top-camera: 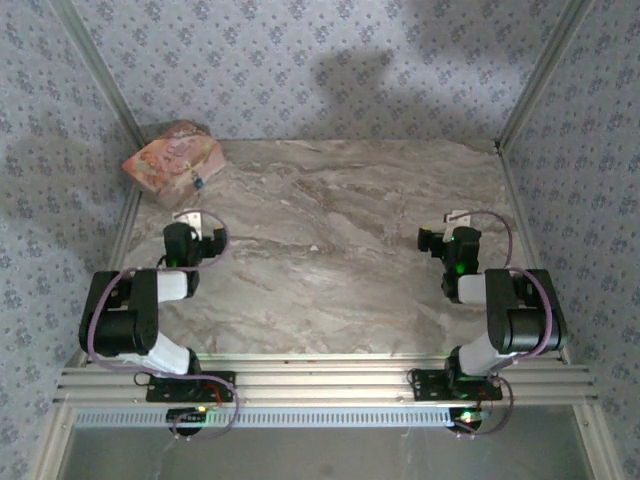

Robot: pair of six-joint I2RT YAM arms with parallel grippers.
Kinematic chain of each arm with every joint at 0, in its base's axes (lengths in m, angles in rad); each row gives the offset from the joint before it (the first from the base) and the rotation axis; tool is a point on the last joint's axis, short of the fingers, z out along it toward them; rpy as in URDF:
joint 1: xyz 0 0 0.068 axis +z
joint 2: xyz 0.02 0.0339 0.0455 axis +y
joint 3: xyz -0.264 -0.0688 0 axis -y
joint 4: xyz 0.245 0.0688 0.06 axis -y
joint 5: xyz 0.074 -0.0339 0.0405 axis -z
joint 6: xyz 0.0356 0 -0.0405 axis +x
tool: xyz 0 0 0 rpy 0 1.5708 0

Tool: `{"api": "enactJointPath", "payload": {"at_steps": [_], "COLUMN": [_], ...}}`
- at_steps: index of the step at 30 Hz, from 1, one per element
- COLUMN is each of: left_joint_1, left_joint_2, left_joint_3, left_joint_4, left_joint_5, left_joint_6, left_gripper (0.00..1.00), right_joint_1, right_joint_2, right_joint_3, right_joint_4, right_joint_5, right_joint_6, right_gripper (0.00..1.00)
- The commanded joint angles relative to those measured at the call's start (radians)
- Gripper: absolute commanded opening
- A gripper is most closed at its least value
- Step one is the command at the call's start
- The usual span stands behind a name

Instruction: Unlock a padlock with a key

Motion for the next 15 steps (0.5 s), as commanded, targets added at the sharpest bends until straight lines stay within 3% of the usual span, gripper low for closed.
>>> {"api": "enactJointPath", "payload": {"at_steps": [1, 5, 9, 12, 15], "left_joint_1": [0.011, 0.076, 0.212, 0.290, 0.317], "left_joint_2": [-0.106, -0.135, -0.056, 0.063, 0.152], "left_joint_3": [0.190, 0.392, 0.608, 0.767, 0.870], "left_joint_4": [-0.347, -0.639, -0.875, -0.990, -1.028], "left_joint_5": [-0.059, -0.054, 0.088, 0.239, 0.274], "left_joint_6": [-0.065, -0.222, -0.460, -0.549, -0.585], "left_gripper": [0.98, 0.98, 0.97, 0.90, 0.88], "right_joint_1": [0.001, 0.014, 0.021, 0.034, 0.068], "right_joint_2": [-0.064, -0.147, -0.162, -0.100, -0.042], "right_joint_3": [0.071, 0.179, 0.351, 0.485, 0.573], "right_joint_4": [-0.127, -0.367, -0.637, -0.798, -0.870], "right_joint_5": [-0.029, -0.010, -0.012, -0.032, -0.083], "right_joint_6": [-0.029, -0.023, 0.146, 0.239, 0.272], "right_gripper": [1.00, 1.00, 1.00, 0.97, 0.94]}}
